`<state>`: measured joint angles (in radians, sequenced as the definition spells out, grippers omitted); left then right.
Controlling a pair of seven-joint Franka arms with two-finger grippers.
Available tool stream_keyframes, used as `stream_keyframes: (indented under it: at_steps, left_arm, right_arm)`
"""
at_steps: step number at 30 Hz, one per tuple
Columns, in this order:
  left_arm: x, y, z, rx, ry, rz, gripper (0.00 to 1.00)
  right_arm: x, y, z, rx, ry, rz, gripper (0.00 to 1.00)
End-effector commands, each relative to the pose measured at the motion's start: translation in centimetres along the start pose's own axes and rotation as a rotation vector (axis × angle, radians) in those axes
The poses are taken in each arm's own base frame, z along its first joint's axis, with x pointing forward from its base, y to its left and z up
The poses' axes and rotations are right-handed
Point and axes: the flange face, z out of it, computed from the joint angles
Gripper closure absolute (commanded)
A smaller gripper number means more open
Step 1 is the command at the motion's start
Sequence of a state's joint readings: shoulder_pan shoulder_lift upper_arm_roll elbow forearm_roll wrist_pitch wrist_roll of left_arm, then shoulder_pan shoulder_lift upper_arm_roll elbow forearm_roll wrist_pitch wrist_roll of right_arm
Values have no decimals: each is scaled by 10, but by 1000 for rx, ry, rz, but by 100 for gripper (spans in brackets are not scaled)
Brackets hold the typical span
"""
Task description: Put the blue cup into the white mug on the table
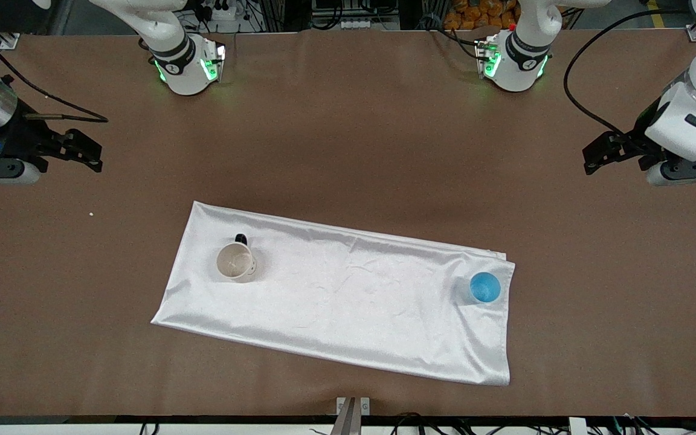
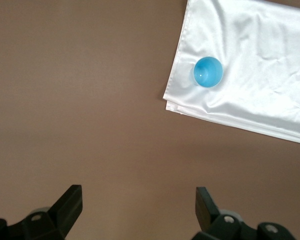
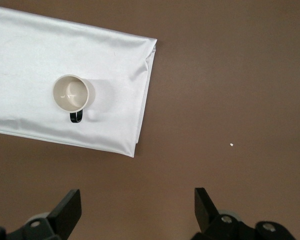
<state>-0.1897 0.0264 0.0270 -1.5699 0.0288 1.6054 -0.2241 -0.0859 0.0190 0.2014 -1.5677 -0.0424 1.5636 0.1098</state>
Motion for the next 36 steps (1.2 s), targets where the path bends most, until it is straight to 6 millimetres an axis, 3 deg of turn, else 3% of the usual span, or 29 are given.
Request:
stream_keyframes:
  at_steps: [1, 13, 19, 24, 32, 36]
  left_arm:
    - [0, -1, -5, -11, -5, 4, 0]
    - [0, 1, -5, -5, -4, 3, 0]
    - [-2, 5, -6, -15, -6, 5, 0]
    - [-5, 10, -8, -15, -8, 10, 0]
    - [-4, 9, -4, -12, -15, 10, 0]
    - [-3, 10, 2, -10, -25, 20, 0]
  right_arm:
    - [-4, 3, -8, 18, -8, -5, 0]
    - [-4, 3, -7, 18, -14, -5, 0]
    - [-1, -6, 6, 23, -37, -22, 0]
    - [-1, -14, 29, 134, -81, -12, 0]
    - [0, -24, 67, 134, -96, -19, 0]
    - [-3, -41, 84, 131, -86, -41, 0]
